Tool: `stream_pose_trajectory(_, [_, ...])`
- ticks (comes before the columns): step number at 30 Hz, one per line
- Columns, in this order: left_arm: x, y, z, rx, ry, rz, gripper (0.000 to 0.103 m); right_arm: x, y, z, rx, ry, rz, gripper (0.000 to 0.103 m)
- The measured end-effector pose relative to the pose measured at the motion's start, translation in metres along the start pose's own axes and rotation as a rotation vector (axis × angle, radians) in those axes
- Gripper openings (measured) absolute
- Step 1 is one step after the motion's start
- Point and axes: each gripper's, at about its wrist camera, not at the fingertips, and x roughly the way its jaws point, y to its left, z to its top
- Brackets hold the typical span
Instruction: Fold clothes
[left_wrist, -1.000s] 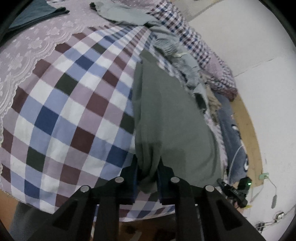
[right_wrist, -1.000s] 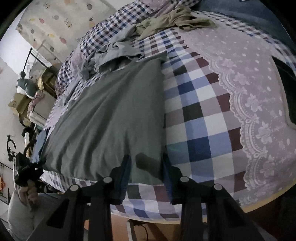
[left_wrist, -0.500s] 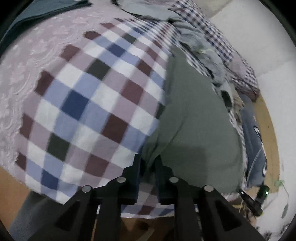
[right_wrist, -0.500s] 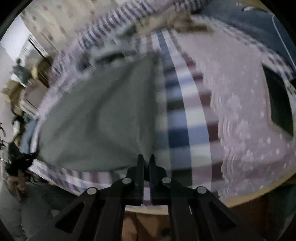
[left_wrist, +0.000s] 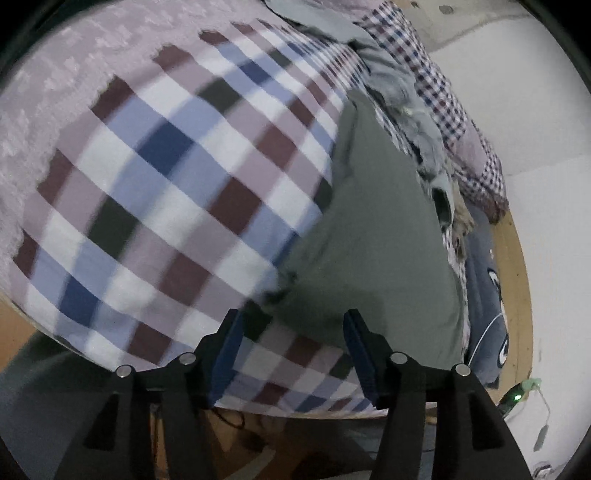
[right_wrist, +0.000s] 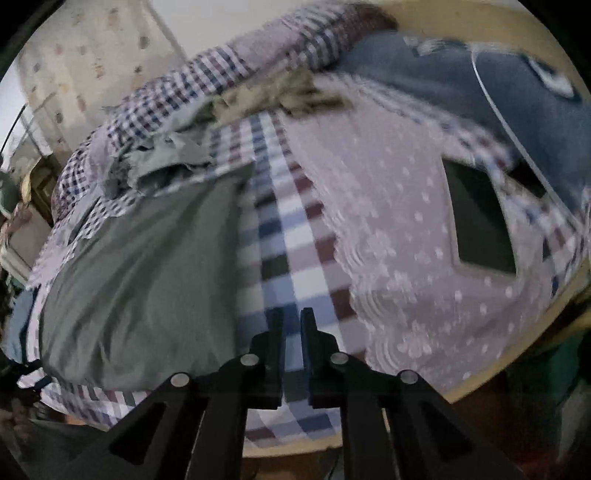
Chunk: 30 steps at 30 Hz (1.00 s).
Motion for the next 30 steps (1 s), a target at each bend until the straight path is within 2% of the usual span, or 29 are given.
stream_pose_trajectory(3, [0.002, -0.004, -0.001, -0.015, -0.044, -0.041, 0.061, -0.011, 0.029, 0.000, -0.095, -0.083, 0.003, 0.016])
stream_pose_trajectory(6, [-0.003, -0.002, 0.000, -0.056, -0.123, -0.108, 0.060, -0.022, 0.063, -0.005, -0.211, -0.169, 0.028, 0.042])
stream_pose_trajectory(8, [-0.008, 0.001, 0.003, -0.079, -0.157, -0.134, 0.056, -0.026, 0.095, -0.013, -0.309, -0.217, 0.045, 0.044])
stream_pose_trajectory(10, [-0.010, 0.004, 0.005, -0.097, -0.174, -0.153, 0.033, -0.029, 0.126, -0.023, -0.403, -0.255, 0.059, 0.047])
stream_pose_trajectory(15, [-0.015, 0.004, 0.010, -0.096, -0.167, -0.250, 0.013, -0.020, 0.214, -0.059, -0.658, -0.296, 0.122, 0.053])
stream_pose_trajectory(17, [-0.017, 0.004, 0.011, -0.096, -0.163, -0.289, 0.011, -0.014, 0.254, -0.082, -0.788, -0.303, 0.160, 0.055])
stream_pose_trajectory(22, [-0.022, 0.004, 0.015, -0.093, -0.154, -0.387, 0.006, -0.002, 0.334, -0.140, -1.080, -0.353, 0.231, 0.071])
stream_pose_trajectory(26, [-0.026, 0.004, 0.019, -0.092, -0.148, -0.465, 0.005, 0.009, 0.380, -0.167, -1.211, -0.444, 0.213, 0.075])
stream_pose_trajectory(30, [-0.029, 0.003, 0.024, -0.089, -0.143, -0.533, 0.005, 0.030, 0.413, -0.180, -1.276, -0.490, 0.141, 0.075])
